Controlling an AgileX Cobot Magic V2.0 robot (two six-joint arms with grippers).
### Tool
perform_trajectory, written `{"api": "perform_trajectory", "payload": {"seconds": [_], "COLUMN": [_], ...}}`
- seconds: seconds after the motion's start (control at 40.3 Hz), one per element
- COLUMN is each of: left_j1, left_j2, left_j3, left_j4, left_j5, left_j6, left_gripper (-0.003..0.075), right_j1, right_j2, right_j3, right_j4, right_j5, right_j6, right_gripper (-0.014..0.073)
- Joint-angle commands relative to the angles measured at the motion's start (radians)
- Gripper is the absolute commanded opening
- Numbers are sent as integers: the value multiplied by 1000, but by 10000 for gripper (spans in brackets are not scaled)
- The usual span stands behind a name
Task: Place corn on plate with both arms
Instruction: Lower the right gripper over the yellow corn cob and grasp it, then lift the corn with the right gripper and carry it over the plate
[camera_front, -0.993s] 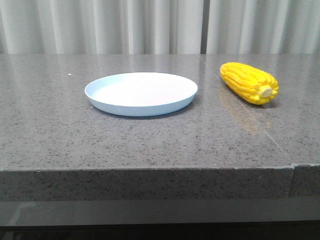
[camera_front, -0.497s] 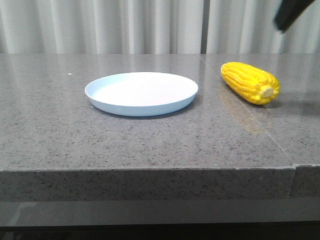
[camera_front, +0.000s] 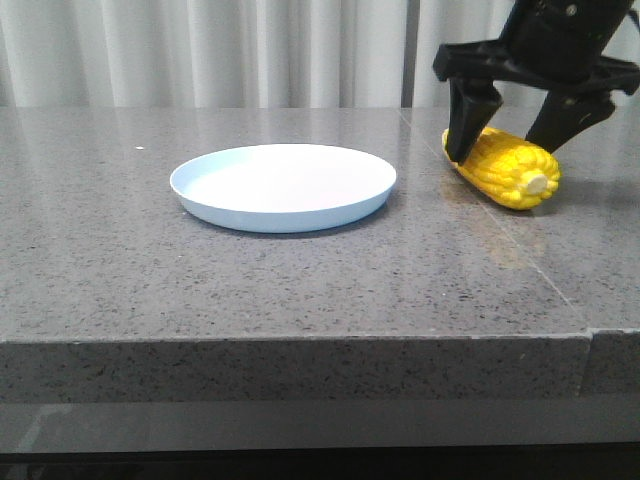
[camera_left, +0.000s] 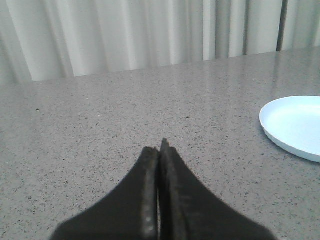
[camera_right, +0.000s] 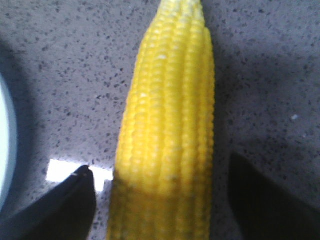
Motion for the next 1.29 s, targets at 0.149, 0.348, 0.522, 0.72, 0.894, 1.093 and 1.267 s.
{"api": "perform_trajectory", "payload": {"seconds": [0.149,0.348,0.522,0.72,0.894,1.093,1.267], "left_j1": [-7,-7,-7,-7,-7,-7,-7], "left_j2": [12,12,12,12,12,12,12], "left_j3": [-25,-25,-25,-25,-25,-25,-25], "left_j4": [-4,-4,-4,-4,-4,-4,-4], "left_j5": [-71,-71,-71,-71,-71,-71,-71], "left_j6": [-3,-3,-3,-3,-3,-3,-3], "left_gripper": [-20,-20,-20,-20,-20,-20,-20], "right_j1": [-1,3,54,177,295,350,351], "right_j2": [-49,-112,-160,-131,-57,29,69], "right_j3": [-41,-41,-47,-112,-187,-240,-239], "right_j4": [8,8,-7,-8,-8,-8,-8], "right_j5": [-25,-16,-11,9,3,-25,-30], "right_j6": [-4,85,168,238,328,434,478], "right_gripper": [242,261,258,258,258,258,258]}}
